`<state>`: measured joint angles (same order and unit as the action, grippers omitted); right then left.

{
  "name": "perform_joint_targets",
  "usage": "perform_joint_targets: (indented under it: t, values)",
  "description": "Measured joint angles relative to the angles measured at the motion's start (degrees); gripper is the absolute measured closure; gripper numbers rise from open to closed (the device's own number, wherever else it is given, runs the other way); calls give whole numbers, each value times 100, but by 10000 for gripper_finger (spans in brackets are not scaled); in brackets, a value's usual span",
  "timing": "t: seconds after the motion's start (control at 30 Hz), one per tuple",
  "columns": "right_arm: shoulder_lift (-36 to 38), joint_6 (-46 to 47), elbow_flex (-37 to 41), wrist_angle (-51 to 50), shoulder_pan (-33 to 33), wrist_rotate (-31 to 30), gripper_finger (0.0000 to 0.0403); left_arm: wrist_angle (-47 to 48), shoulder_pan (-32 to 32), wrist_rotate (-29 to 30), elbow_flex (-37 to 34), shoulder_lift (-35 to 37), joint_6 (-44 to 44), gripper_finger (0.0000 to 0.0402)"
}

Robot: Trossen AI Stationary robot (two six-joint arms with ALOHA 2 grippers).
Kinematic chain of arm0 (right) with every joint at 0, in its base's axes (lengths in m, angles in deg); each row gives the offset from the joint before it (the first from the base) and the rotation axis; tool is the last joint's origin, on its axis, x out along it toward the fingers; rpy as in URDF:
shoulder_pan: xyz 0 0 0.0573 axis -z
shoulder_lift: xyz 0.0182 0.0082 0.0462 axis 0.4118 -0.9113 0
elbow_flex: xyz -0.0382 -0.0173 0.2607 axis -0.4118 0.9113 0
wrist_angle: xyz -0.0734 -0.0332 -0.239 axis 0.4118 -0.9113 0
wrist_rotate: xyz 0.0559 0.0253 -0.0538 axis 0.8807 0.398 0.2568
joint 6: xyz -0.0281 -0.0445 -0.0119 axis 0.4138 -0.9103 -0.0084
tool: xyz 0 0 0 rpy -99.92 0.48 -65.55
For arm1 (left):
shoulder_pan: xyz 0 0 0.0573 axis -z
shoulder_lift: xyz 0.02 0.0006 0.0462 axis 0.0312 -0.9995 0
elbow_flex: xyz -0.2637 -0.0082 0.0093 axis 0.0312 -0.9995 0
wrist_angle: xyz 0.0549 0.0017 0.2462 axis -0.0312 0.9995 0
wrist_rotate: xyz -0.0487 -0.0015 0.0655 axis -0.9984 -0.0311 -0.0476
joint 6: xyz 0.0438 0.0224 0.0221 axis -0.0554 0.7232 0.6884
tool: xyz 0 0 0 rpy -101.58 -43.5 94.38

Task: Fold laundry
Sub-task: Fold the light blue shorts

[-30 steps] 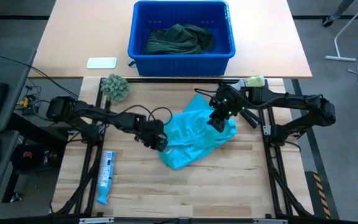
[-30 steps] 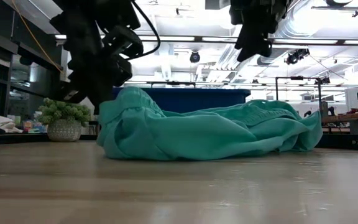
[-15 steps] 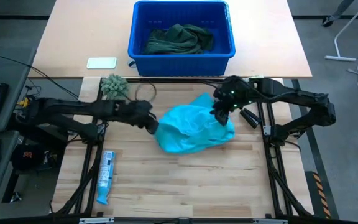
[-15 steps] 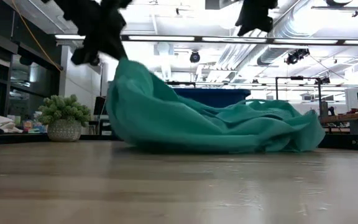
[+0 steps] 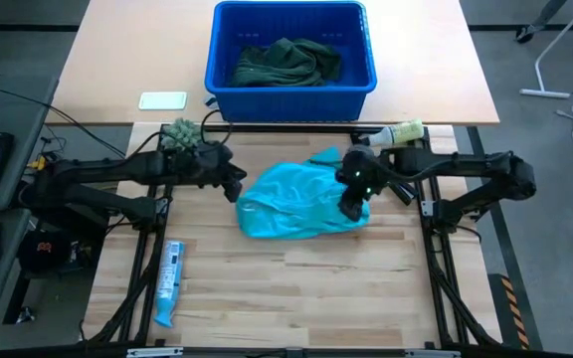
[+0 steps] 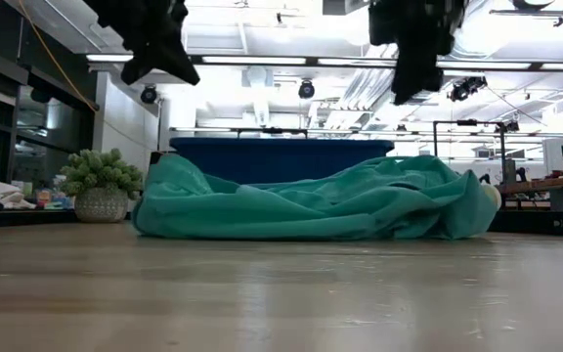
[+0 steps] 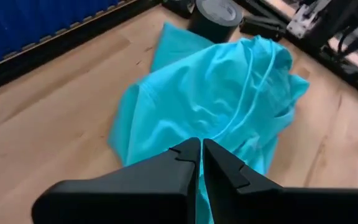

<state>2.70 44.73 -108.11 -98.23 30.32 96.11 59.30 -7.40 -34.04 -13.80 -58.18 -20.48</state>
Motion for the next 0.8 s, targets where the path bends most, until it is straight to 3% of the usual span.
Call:
perform_joint_targets:
  t: [0.2,0.33,0.53,0.8]
  values:
    - [-266,261,3,66,-116,-6,266,324,-252,-413,0,-274,-98,401]
    - [-303,391,0,205,-117,-2,266,823,-584,-1085,0,-557,-512,387]
    - [-303,403,0,202,-118,-3,266,1474,-951,-1719,0,-980,-598,309]
    - [-303,208,0,198,-118,-4,266,1492,-1261,-2414,0,-1637,-908,193]
